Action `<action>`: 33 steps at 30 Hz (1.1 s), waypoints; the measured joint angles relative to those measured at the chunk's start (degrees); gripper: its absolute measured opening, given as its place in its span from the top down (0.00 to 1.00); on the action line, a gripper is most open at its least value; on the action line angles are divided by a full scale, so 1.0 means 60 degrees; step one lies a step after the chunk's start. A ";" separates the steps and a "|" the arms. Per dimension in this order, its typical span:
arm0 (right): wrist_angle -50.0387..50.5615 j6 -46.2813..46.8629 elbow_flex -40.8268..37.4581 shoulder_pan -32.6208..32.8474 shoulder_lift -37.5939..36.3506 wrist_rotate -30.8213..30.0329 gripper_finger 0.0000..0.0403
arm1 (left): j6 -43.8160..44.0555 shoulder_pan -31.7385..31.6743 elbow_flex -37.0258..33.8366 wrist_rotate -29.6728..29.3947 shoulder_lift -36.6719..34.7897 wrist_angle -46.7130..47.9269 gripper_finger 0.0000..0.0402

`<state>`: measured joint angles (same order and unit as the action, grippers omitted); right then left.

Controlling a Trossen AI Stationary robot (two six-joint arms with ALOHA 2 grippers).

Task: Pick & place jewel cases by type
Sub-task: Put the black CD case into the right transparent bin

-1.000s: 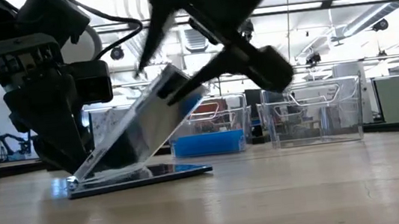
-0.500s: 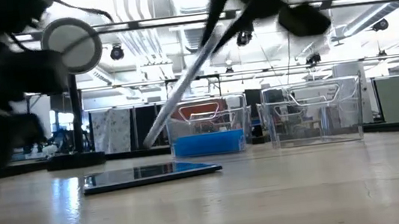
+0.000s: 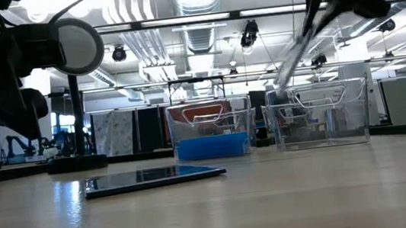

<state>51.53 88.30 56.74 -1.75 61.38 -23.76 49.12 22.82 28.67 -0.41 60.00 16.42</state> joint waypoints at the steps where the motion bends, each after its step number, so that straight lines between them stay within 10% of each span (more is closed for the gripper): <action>1: -0.0341 -0.0137 -0.0400 -0.0393 -0.0143 0.0271 0.81 | 0.0000 -0.0016 0.0000 0.0001 0.0005 0.0015 0.47; 9: -0.0896 -0.0495 -0.1785 -0.1722 -0.0631 0.2217 0.48 | 0.0093 -0.0017 0.0000 0.0001 -0.0002 0.0008 0.47; 15: -0.1120 -0.0673 -0.1094 0.0582 -0.0418 0.2231 0.33 | 0.0106 -0.0162 -0.0019 -0.0598 0.0033 -0.0033 0.47; 21: -0.4997 0.0862 -0.1207 0.3390 0.2822 0.2737 0.31 | 0.0238 -0.1431 -0.0160 -0.0013 0.0739 -0.0514 0.47; 28: -1.0620 0.2981 -0.0993 0.4108 0.6734 0.2069 0.31 | -0.1107 -0.2798 0.0271 0.0000 0.2471 -0.1593 0.47; 33: -1.0634 0.3746 0.0506 0.4256 0.8458 0.1626 0.33 | -0.1785 -0.2997 0.0980 0.0283 0.3985 -0.1707 0.47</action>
<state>-12.28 110.77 59.77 23.79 112.13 -14.00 38.41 4.84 34.54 1.28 83.91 6.17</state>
